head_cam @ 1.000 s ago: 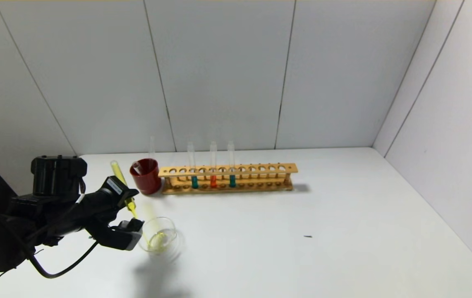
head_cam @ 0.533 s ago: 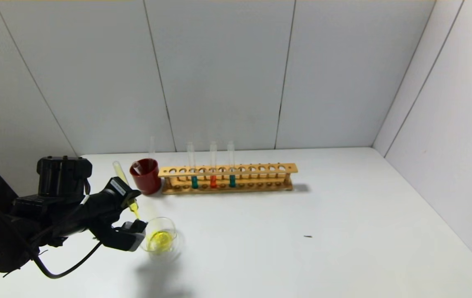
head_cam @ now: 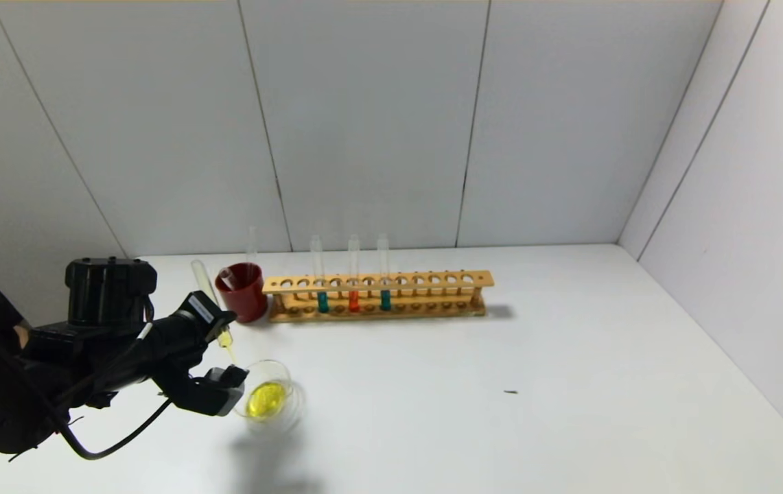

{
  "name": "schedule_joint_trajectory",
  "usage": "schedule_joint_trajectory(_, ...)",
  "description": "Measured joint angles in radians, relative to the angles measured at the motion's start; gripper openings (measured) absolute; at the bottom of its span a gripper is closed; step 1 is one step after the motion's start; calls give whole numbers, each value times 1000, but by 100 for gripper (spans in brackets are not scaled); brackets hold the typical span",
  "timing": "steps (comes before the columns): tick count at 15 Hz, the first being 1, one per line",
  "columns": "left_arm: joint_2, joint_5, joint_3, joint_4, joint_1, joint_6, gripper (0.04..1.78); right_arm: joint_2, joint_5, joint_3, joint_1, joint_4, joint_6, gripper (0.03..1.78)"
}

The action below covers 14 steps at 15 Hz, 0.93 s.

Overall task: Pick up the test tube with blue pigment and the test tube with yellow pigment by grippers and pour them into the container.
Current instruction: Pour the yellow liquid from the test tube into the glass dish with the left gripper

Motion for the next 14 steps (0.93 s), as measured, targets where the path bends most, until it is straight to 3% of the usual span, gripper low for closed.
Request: schedule_joint_trajectory(14, -21, 4, 5, 0, -23, 53, 32, 0, 0, 0, 0, 0, 0, 175)
